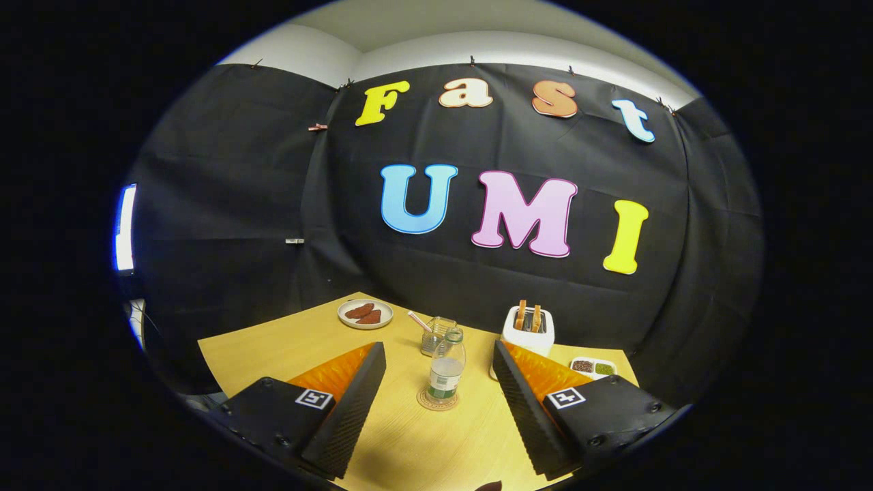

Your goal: Take the bottle from table, then pour the juice into the cup, finally place the bottle on the coaster

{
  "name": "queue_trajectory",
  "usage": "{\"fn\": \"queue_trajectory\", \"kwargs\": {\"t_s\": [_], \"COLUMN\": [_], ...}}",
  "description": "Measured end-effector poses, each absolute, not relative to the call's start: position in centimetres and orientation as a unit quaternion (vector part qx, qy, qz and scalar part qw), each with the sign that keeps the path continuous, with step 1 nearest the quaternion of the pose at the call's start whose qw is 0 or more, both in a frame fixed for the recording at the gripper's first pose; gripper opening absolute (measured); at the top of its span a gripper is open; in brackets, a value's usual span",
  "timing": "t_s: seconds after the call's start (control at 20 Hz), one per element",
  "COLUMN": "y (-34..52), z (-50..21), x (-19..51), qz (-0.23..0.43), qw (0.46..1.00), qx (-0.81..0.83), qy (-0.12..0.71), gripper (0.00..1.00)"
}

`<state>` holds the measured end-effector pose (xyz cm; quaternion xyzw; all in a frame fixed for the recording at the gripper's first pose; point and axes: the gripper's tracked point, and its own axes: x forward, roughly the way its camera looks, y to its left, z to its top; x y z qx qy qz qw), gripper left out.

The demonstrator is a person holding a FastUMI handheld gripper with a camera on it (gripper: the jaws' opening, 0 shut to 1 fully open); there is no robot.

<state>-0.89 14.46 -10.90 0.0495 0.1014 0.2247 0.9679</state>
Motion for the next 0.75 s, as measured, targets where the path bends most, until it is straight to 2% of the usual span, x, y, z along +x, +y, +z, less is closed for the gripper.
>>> {"fn": "queue_trajectory", "kwargs": {"t_s": [0.75], "y": [12.1], "z": [-8.6], "x": [-2.4], "qz": [0.187], "qw": [0.976], "qx": [0.068], "qy": [0.091], "gripper": [0.98]}}
